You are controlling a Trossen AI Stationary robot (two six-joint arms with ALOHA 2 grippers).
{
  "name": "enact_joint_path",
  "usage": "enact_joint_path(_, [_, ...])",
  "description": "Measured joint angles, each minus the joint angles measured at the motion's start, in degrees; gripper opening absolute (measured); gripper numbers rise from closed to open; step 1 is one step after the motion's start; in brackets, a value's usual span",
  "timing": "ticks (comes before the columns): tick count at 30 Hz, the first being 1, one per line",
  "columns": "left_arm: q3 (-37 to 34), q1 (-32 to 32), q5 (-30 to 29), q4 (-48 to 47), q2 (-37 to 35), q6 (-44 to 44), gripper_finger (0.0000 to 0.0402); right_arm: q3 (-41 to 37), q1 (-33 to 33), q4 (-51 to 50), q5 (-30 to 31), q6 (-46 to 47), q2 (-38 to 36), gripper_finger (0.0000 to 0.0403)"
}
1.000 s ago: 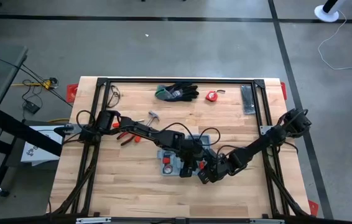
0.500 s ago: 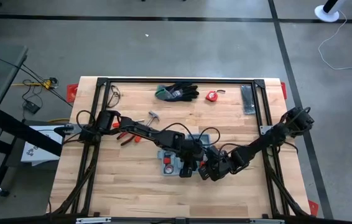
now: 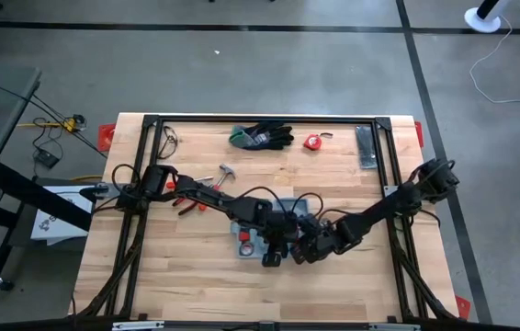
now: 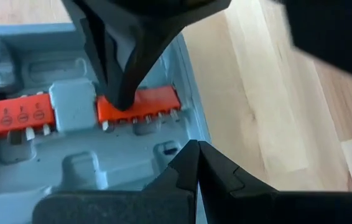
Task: Prefit tool cases
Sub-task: Put the screwdriver bit set into the gray tool case
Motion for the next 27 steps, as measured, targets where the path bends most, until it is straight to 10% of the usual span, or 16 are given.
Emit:
enact_joint_path(19, [0.06, -2.43, -13.41, -9.16, -5.66, -6.63, 0.0000, -0.16, -0.38, -15.11, 6.02, -2.52, -10.36, 0.0000])
enact_joint_path(27, [-0.04, -3.77, -20.58, -9.79, -6.62, -15.42, 0.0000, -0.19, -11.92, -16.06, -1.50, -24.24, -11.88, 0.0000])
